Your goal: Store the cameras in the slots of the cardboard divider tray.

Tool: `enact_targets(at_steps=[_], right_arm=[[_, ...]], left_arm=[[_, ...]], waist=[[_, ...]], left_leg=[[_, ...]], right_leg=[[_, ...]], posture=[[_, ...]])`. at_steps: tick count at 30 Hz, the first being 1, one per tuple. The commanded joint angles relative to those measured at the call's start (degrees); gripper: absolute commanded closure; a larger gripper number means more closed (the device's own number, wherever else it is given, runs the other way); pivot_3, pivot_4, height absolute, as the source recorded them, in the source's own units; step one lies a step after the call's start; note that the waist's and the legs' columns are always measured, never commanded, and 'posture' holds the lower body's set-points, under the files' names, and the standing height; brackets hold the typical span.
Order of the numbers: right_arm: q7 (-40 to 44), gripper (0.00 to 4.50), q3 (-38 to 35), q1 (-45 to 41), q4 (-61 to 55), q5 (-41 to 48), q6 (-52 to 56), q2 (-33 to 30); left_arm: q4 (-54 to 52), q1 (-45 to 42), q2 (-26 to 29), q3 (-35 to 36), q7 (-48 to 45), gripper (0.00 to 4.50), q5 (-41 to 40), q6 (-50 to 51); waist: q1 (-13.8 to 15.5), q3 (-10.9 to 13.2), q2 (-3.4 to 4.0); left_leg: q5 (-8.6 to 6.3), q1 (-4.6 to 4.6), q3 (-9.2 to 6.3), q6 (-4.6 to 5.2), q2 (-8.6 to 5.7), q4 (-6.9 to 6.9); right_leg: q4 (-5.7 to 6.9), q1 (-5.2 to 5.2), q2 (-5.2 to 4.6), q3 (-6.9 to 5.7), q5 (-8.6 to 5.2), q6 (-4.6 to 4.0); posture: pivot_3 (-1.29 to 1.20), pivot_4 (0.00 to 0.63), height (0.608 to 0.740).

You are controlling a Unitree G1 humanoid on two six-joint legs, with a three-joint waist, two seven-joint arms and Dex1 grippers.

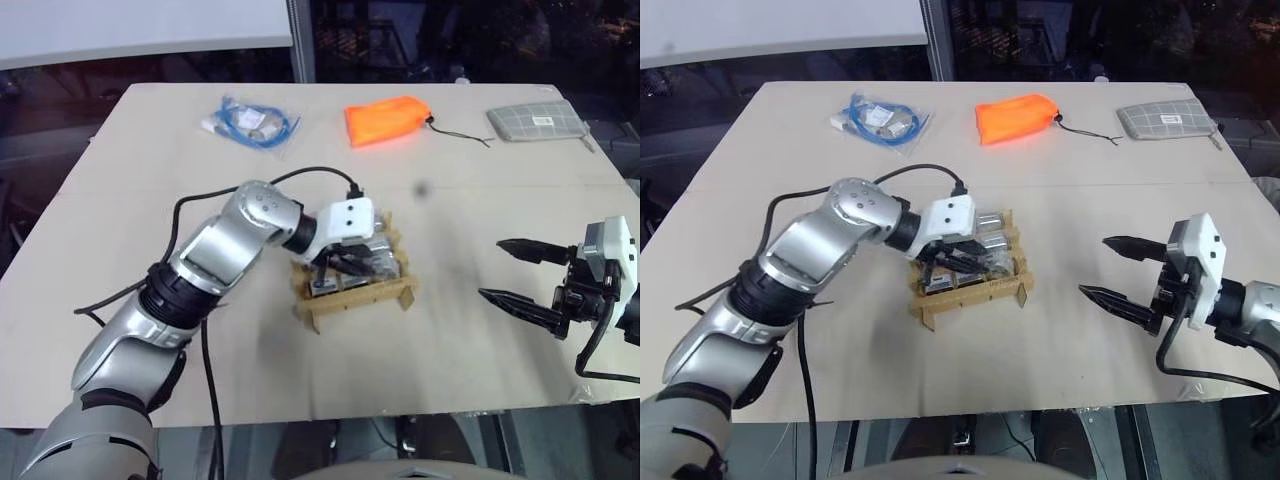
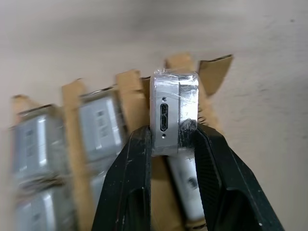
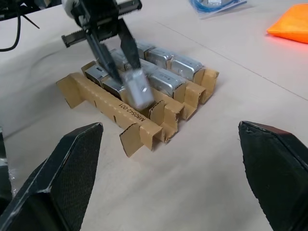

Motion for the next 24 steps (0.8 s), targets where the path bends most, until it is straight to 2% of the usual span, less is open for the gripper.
enact_targets(at_steps=[1,7,9,11,12,13,16,17,24], right_arm=[[-0.3,0.00,-1.2,0.2,-1.7,0.2,-1.1,0.2],[-0.5,0.00,-0.8,0.1,-1.7,0.0,-1.5,0.4],[-0.5,0.00,-0.9,0.3,-1.7,0.0,-1.6,0.4],[-0.5,0.00,-1.0,0.3,-1.7,-0.1,-1.6,0.4],[-0.5,0.00,-1.1,0.4,-1.6,-0.1,-1.6,0.4],[-0.5,0.00,-1.1,0.4,-1.6,-0.1,-1.6,0.4],[-0.4,0.00,-1.2,0.4,-1.5,0.0,-1.7,0.3],[-0.3,0.00,-1.2,0.4,-1.4,0.0,-1.7,0.3],[-0.1,0.00,-1.2,0.0,-1.0,0.0,-1.8,0.1]], left_arm=[[-1.4,-0.7,1.1,-1.4,-1.9,3.81,1.4,0.1],[-0.5,-1.0,0.5,-2.6,0.0,3.81,5.0,-0.2],[-0.4,-1.0,0.0,-2.1,0.5,2.77,4.9,0.5],[-0.2,-1.2,-0.6,-1.8,0.9,1.96,4.9,1.1],[-0.3,-1.2,-0.7,-1.7,0.9,1.60,4.8,1.4],[-0.6,-1.2,-0.9,-1.5,1.1,1.43,4.7,1.8],[-1.4,-0.9,-2.0,-0.6,2.1,0.22,4.1,3.1],[-1.6,-0.9,-2.5,-0.3,2.5,0.07,3.7,3.5],[-1.5,-1.2,-4.5,3.6,4.9,0.07,1.6,3.4]], waist=[[0.0,0.0,0.00],[0.0,0.0,0.01],[0.0,0.0,0.01],[0.0,0.0,0.00],[0.1,0.0,0.00],[0.1,0.0,-0.01],[0.1,0.0,-0.01],[0.2,0.0,-0.01],[0.1,0.0,-0.02]], left_leg=[[0.00,0.00,0.00,0.00,0.00,0.00],[0.00,0.01,0.00,0.00,0.00,0.00],[0.00,0.02,0.00,0.00,0.00,0.00],[0.00,0.01,0.00,0.00,0.00,0.00],[0.00,0.00,-0.01,0.00,0.00,0.01],[0.00,-0.01,0.00,0.00,-0.01,0.01],[0.00,-0.01,-0.01,0.00,-0.01,0.01],[0.00,-0.01,-0.01,0.00,-0.01,0.02],[0.00,-0.01,-0.02,0.01,-0.02,0.07]], right_leg=[[0.00,0.00,0.00,-0.01,0.00,0.00],[0.00,0.00,0.01,0.01,0.00,0.00],[0.02,0.00,0.01,0.01,0.00,0.00],[0.03,0.00,0.01,0.01,0.00,0.00],[0.03,-0.01,0.01,0.00,0.00,0.00],[0.02,0.00,-0.01,0.01,0.00,0.00],[0.02,0.00,-0.01,0.00,0.00,0.00],[0.03,0.00,-0.01,0.00,0.00,0.00],[0.07,0.00,-0.02,0.00,0.00,0.01]], posture=[[0.00,0.150,0.740],[0.00,0.150,0.740],[0.00,0.150,0.740],[0.00,0.150,0.740],[0.00,0.150,0.740],[0.00,0.150,0.740],[0.00,0.150,0.740],[0.00,0.150,0.740],[0.00,0.150,0.740]])
